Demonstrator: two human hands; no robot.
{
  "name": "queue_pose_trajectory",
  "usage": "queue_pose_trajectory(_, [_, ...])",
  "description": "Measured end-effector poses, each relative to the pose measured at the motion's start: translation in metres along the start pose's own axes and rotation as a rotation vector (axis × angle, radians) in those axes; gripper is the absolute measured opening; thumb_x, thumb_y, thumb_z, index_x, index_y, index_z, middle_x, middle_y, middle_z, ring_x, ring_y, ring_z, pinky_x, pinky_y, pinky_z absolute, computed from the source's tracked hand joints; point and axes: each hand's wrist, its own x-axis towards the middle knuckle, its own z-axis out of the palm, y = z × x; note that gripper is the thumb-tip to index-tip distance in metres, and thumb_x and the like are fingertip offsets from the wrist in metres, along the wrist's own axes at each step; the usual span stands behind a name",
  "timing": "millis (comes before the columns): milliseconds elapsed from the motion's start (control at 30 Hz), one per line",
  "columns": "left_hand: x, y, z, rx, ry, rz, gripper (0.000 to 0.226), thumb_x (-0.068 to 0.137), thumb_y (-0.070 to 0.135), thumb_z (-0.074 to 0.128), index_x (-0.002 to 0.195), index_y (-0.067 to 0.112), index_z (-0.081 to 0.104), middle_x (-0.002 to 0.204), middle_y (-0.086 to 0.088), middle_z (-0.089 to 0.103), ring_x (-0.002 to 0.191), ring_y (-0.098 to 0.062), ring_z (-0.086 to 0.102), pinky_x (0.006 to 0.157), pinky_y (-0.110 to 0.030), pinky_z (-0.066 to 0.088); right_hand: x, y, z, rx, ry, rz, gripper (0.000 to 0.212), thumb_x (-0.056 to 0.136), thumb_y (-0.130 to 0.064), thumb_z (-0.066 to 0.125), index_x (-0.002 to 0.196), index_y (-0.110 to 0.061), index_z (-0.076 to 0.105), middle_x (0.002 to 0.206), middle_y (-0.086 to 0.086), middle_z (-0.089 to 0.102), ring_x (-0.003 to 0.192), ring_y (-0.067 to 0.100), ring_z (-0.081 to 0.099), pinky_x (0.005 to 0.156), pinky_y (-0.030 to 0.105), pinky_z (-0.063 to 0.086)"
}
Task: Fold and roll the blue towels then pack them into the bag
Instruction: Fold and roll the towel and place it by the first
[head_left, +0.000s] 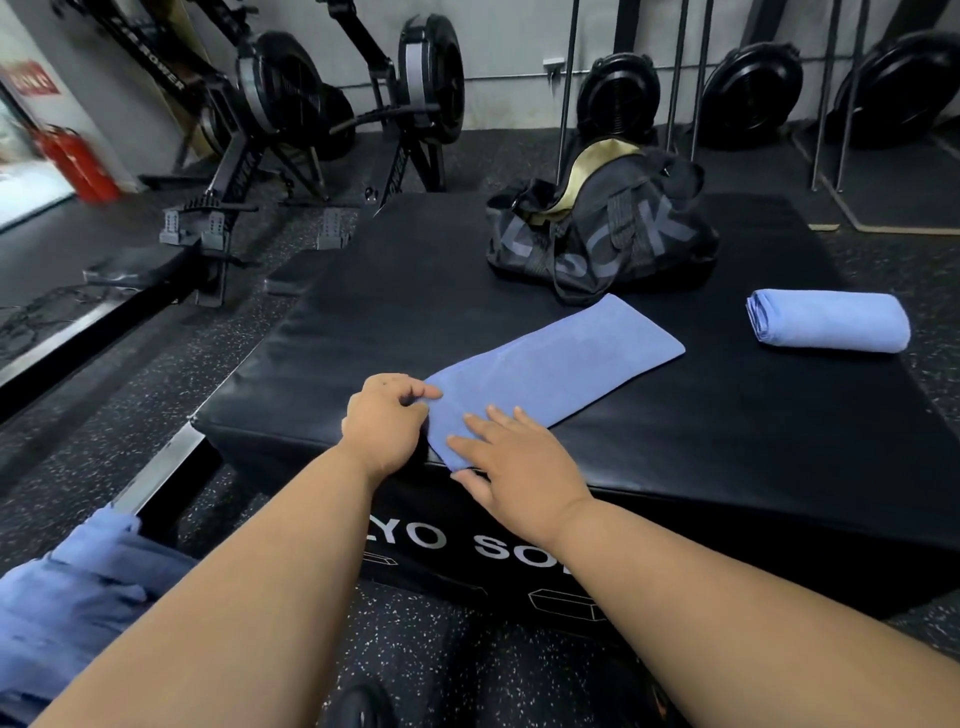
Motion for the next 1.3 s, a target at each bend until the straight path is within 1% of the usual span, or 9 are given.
queue_pose_trajectory(133, [0.001,-0.005,-0.006,-0.071,-0.105,-0.008,0.039,0.079,0.031,0.057,0.088,0.065,0.074,0.128,0.026,0.049,0.123,-0.004,0.054,0.117,-0.038,0.041,0.001,-0.002,-0.008,0.079,0.062,-0.002,0.044,0.104,-0.043,0.038,0.104,-0.024,0.078,0.109,-0.002,0.07,0.111,0.028,0.062,0.106,0.048,0.047])
queue_pose_trajectory(233, [-0.003,-0.007,-0.011,-0.05,-0.155,0.019,0.045,0.074,0.031,0.06,0.1,0.066,0.074,0.138,0.021,0.048,0.131,-0.01,0.052,0.12,-0.038,0.038,-0.005,0.003,-0.013,0.197,0.041,0.025,0.038,0.104,-0.036,0.042,0.09,-0.021,0.075,0.098,-0.003,0.068,0.113,0.032,0.063,0.11,0.048,0.042])
queue_pose_trajectory(333, [-0.015,-0.012,-0.008,0.145,-0.112,0.138,0.048,0.085,0.023,0.067,0.124,0.051,0.072,0.144,0.02,0.049,0.132,-0.009,0.05,0.115,-0.028,0.033,-0.013,0.011,-0.014,0.247,0.024,0.004,0.017,0.1,-0.031,0.061,0.103,-0.02,0.074,0.107,-0.002,0.07,0.119,0.031,0.063,0.115,0.048,0.039])
queue_pose_trajectory(433, [-0.025,-0.015,-0.004,0.298,-0.089,0.22,0.05,0.089,0.032,0.06,0.136,0.049,0.064,0.148,0.022,0.049,0.138,-0.011,0.042,0.114,-0.03,0.031,-0.017,0.009,-0.013,0.204,0.008,0.002,0.036,0.089,-0.035,0.079,0.121,-0.021,0.071,0.121,0.0,0.069,0.122,0.028,0.063,0.116,0.049,0.04])
queue_pose_trajectory(567, [-0.019,-0.009,-0.012,0.522,-0.141,0.263,0.044,0.101,0.04,0.058,0.144,0.047,0.058,0.147,0.019,0.051,0.136,-0.021,0.039,0.115,-0.036,0.034,-0.013,0.007,-0.011,0.214,0.013,0.032,0.036,0.091,-0.037,0.076,0.125,-0.024,0.074,0.128,-0.001,0.068,0.122,0.024,0.063,0.118,0.045,0.037])
queue_pose_trajectory(767, [-0.011,0.012,-0.018,0.627,-0.148,0.35,0.039,0.1,0.012,0.049,0.122,0.031,0.076,0.12,0.001,0.065,0.11,-0.027,0.058,0.096,-0.034,0.046,-0.011,0.007,-0.017,0.21,0.018,0.03,0.033,0.089,-0.038,0.076,0.12,-0.025,0.073,0.115,-0.007,0.07,0.107,0.02,0.064,0.105,0.038,0.046])
queue_pose_trajectory(1000, [-0.026,0.007,-0.021,0.506,-0.109,0.29,0.019,0.099,0.017,0.058,0.103,0.028,0.073,0.105,0.006,0.058,0.094,-0.021,0.06,0.083,-0.031,0.047,-0.005,0.001,-0.009,0.213,0.133,0.081,0.016,0.089,-0.039,0.075,0.102,-0.03,0.078,0.099,-0.007,0.068,0.092,0.023,0.064,0.088,0.038,0.049])
queue_pose_trajectory(1167, [-0.054,-0.005,-0.02,0.526,-0.04,0.372,0.02,0.1,0.018,0.058,0.112,0.023,0.073,0.136,0.005,0.054,0.118,-0.022,0.053,0.099,-0.035,0.048,-0.014,-0.001,-0.032,0.397,0.081,0.099,0.013,0.095,-0.036,0.066,0.088,-0.026,0.069,0.083,-0.01,0.065,0.079,0.017,0.058,0.075,0.037,0.048])
queue_pose_trajectory(1300, [-0.076,-0.019,-0.015,0.471,-0.076,0.436,0.037,0.092,0.022,0.073,0.129,0.026,0.07,0.162,-0.004,0.04,0.141,-0.029,0.039,0.118,-0.032,0.032,-0.036,0.009,-0.057,0.652,0.05,0.292,0.011,0.096,-0.035,0.062,0.091,-0.03,0.054,0.081,-0.012,0.061,0.073,0.012,0.053,0.07,0.031,0.045])
